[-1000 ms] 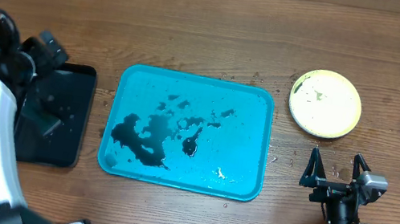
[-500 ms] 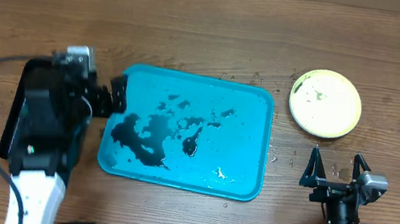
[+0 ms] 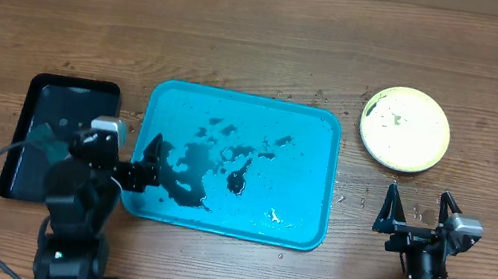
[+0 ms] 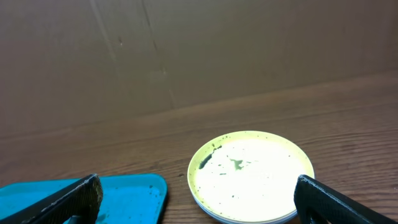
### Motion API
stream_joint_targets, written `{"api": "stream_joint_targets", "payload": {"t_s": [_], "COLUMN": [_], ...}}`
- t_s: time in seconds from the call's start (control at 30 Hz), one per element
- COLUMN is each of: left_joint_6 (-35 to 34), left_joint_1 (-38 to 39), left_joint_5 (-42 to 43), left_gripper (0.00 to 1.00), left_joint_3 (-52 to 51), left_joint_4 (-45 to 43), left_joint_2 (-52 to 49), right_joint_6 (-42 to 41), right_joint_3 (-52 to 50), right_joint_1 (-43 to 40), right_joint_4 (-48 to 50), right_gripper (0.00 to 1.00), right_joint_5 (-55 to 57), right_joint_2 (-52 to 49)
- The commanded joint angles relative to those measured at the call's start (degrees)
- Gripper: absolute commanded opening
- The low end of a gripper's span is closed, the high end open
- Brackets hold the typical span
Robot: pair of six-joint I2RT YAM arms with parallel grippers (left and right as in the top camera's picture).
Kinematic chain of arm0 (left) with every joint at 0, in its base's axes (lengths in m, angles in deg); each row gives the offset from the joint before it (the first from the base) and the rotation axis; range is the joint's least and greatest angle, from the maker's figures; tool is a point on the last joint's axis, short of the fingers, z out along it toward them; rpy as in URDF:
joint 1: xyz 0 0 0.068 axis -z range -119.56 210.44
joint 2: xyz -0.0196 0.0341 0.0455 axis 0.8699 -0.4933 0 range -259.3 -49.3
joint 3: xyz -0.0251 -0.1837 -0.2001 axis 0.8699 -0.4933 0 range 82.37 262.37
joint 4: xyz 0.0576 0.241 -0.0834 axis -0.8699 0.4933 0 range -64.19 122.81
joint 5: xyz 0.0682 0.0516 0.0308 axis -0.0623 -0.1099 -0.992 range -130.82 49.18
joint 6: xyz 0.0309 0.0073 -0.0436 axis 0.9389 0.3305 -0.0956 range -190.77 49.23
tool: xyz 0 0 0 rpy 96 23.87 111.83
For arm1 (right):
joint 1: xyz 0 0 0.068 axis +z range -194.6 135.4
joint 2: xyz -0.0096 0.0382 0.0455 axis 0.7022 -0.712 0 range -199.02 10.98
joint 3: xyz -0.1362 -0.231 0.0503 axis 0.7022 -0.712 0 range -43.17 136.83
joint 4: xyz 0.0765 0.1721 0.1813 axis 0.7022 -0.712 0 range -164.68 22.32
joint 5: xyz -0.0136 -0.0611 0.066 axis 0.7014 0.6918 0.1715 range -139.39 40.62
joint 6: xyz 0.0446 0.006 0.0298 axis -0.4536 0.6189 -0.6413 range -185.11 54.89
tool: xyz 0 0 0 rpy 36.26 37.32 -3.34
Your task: Clean dirty plates on tray and stack at the side
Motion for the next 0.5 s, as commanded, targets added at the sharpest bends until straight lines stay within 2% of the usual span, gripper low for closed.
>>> {"api": "stream_joint_targets", "payload": {"t_s": [0.0,0.1,0.37,0.47], "left_joint_6": [1.07,1.07,1.03,1.01], "left_joint_1": [0.22,0.33,3.41,3.65], "left_joint_5": [-0.13,-0.2,-0.15,-0.87], "left_gripper": [1.0,1.0,1.0,1.0], "left_joint_3": [-2.78,-4.42,-15.56,-15.58], "left_joint_4": [-0.79,-1.16,-13.42,-12.2], "left_joint_2": [3.87,6.45,13.77,15.41], "right_joint_6": [0.42,0.44,0.42,0.42], "right_joint_3": [-0.59,-0.59,-0.59,-0.59], "right_joint_1": [-0.22,-0.22,-0.22,-0.22], "right_joint_4": [0.35,0.35,0.35,0.35], "right_gripper": [1.0,1.0,1.0,1.0], "right_joint_5": [0.57,0.57,0.57,0.57], "right_joint_2": [0.68,0.68,0.68,0.68]}}
